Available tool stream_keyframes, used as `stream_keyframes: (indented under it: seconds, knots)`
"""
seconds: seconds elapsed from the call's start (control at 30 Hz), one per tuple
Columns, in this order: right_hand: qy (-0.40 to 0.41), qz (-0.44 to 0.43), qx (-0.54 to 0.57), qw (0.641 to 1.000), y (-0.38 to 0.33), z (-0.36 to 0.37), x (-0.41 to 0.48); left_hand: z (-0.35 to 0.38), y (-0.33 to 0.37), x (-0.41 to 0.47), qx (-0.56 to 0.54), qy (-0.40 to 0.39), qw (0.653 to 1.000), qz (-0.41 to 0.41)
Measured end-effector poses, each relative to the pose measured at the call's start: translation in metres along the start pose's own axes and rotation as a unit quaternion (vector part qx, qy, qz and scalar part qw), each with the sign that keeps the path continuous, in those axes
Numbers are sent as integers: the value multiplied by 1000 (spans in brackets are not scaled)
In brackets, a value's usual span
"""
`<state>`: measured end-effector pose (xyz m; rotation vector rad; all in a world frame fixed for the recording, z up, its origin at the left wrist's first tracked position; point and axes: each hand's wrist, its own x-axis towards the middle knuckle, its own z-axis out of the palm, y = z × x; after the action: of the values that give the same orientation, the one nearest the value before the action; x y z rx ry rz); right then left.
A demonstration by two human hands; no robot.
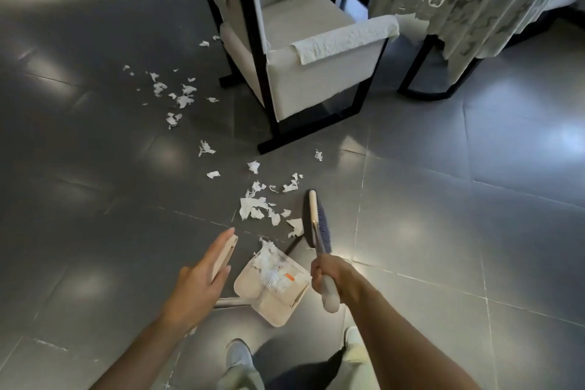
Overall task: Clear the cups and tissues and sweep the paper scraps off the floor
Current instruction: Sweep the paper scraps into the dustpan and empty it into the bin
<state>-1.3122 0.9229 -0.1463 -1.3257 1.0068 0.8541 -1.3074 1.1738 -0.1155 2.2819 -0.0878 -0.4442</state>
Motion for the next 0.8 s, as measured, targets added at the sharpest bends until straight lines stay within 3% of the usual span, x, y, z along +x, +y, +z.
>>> stream_keyframes:
  seconds: [0.13, 0.27, 0.57, 0.8]
  knots:
    - [-49, 45, 186, 980, -10, 49, 10, -41, -27, 10, -7, -14, 1000, 14]
    - [-49, 33, 258, 964, -16, 73, 0, -70, -47, 29, 6, -23, 1000, 11]
    - [76, -86, 122, 986, -56, 80, 9, -122, -71, 80, 9, 16, 1000, 0]
    - [135, -102, -7, 985, -133, 45, 56, -160, -83, 130, 23, 1, 1000, 1]
